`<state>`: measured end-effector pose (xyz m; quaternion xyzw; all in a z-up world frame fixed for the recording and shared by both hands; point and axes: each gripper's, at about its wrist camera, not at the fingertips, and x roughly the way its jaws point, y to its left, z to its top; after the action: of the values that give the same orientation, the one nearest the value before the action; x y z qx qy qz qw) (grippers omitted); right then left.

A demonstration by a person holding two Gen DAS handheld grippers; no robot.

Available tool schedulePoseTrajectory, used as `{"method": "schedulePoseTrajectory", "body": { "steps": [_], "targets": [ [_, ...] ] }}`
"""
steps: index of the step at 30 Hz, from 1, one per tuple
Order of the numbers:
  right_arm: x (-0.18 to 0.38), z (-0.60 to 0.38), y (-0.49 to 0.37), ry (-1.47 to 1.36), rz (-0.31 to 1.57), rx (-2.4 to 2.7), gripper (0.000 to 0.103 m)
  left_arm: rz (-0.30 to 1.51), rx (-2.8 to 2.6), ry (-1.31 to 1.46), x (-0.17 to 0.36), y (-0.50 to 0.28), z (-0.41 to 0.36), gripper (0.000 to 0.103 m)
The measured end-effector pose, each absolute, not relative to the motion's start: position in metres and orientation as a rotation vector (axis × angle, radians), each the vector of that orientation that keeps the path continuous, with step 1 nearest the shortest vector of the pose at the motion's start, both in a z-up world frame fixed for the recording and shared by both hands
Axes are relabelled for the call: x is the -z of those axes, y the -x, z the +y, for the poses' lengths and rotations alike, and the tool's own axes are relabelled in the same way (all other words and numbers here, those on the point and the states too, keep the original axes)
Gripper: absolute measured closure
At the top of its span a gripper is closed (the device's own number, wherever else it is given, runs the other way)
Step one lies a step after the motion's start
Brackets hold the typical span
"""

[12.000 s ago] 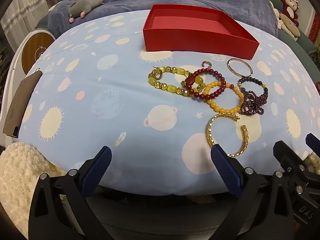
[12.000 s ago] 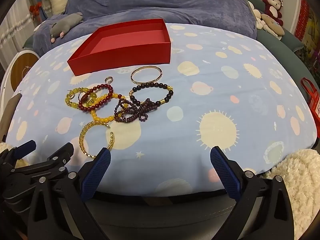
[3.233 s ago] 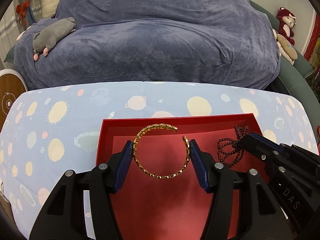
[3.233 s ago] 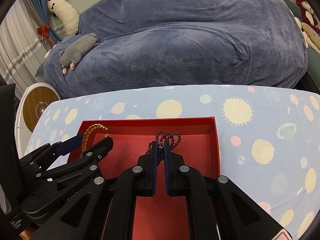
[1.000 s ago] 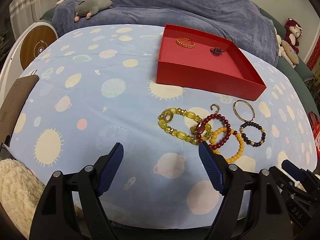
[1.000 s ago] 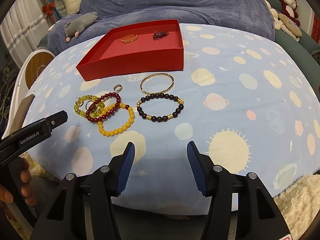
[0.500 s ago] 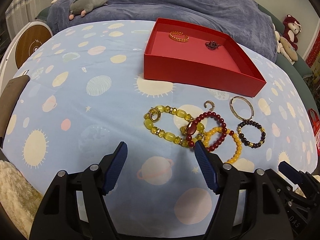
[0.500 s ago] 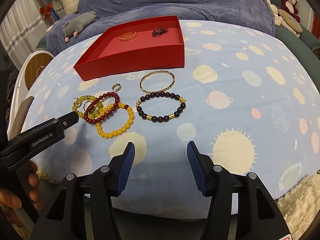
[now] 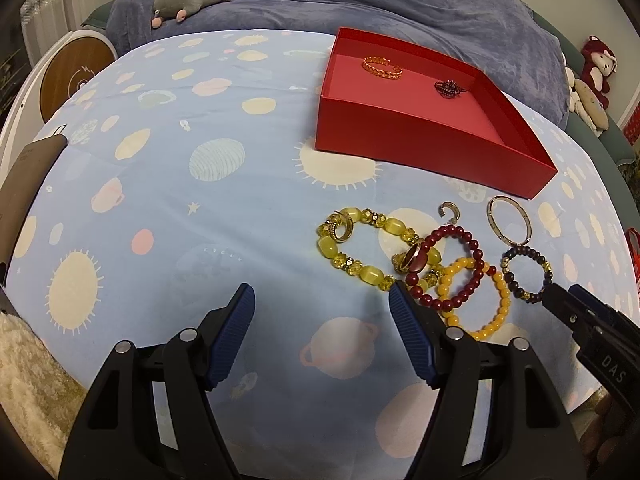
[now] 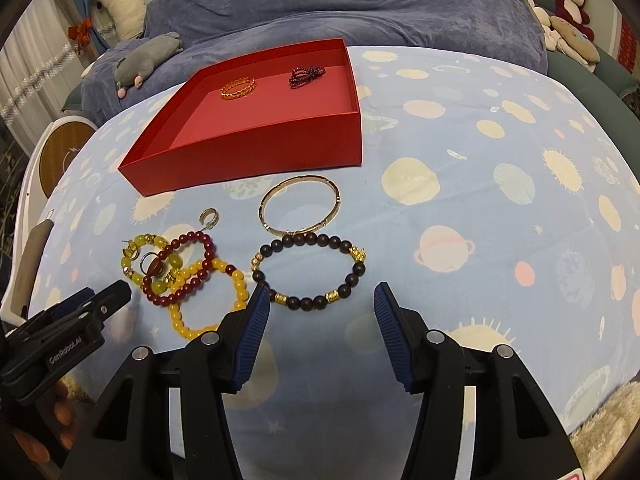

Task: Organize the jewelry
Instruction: 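Grasp the black-and-gold bead bracelet with the right gripper while the left grasps the dark red bead bracelet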

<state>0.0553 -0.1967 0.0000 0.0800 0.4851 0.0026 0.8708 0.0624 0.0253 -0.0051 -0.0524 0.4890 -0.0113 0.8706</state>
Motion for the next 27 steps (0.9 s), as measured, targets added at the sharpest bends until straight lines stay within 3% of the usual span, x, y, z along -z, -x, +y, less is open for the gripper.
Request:
{"method": "schedulePoseTrajectory", "body": {
  "steps": [6, 10, 13, 17, 27],
  "targets": [
    [0.005, -0.202, -0.076, -0.172, 1.012, 0.017, 0.055, 1.026, 0.031, 0.115, 0.007, -0.064, 0.026, 0.037],
    [0.015, -0.203, -0.085, -0.166, 1.039, 0.014, 0.069, 1.024, 0.045, 0.119, 0.007, -0.065, 0.023, 0.037],
    [0.017, -0.2, -0.084, -0.144, 1.035, 0.011, 0.071, 1.025, 0.054, 0.117, 0.007, -0.067, 0.021, 0.037],
    [0.017, -0.201, -0.081, -0.121, 1.037, 0.022, 0.092, 1.025, 0.062, 0.114, 0.008, -0.07, 0.017, 0.037],
    [0.015, -0.206, -0.06, -0.146, 1.06, 0.013, 0.095, 1.031, 0.053, 0.136, 0.009, -0.07, 0.022, 0.037]
  ]
}}
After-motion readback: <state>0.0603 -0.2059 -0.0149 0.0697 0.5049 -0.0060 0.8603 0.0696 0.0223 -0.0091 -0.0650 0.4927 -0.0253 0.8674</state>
